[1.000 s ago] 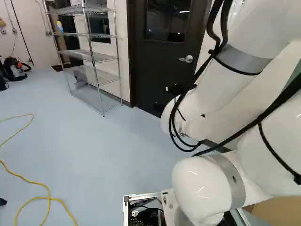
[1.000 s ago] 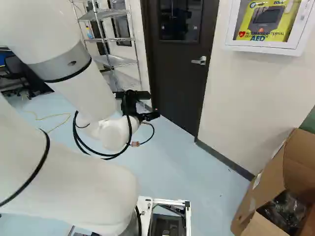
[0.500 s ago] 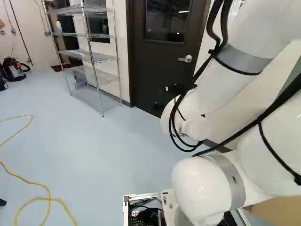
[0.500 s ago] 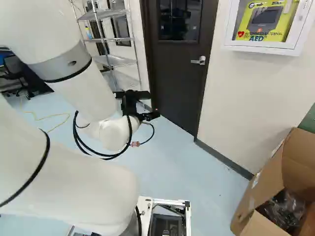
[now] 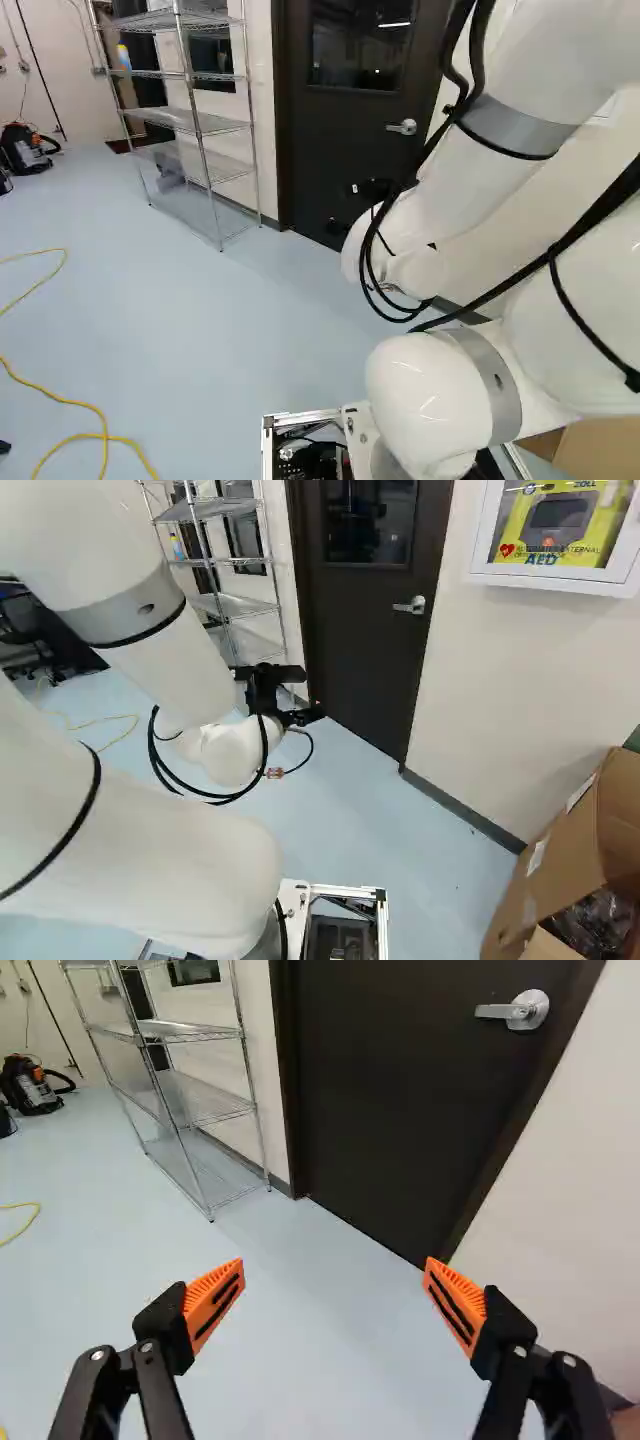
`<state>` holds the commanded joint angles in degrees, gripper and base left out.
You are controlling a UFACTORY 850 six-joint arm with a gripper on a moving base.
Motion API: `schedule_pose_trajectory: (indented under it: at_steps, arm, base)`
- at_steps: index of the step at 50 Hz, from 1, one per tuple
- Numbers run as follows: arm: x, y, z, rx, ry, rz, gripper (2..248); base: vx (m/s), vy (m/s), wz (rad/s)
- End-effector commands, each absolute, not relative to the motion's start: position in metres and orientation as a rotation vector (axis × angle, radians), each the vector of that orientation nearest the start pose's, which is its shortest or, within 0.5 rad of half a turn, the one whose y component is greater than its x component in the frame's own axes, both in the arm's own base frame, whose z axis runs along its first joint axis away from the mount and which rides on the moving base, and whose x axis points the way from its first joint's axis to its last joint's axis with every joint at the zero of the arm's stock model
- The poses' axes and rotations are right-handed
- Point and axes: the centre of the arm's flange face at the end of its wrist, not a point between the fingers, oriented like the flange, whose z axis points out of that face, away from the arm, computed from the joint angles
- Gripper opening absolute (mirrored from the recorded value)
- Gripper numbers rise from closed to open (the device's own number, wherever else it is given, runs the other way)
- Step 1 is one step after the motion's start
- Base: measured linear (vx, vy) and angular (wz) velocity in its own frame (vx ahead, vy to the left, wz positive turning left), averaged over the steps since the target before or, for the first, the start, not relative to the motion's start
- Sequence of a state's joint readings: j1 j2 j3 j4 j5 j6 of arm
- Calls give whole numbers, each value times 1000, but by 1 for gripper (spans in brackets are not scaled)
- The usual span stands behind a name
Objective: Open the door and move inside
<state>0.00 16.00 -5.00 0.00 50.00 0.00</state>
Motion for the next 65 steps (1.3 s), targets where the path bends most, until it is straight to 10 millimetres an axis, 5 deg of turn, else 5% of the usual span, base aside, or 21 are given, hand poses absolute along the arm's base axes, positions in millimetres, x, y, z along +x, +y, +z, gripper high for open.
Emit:
schedule_pose_trajectory:
  at_steps: [22, 65]
  arm:
    - [270, 0, 366, -2558, 0, -1824, 247]
    - [270, 0, 366, -2558, 0, -1824, 247]
  base:
    - [161, 121, -48]
    - [188, 46, -275]
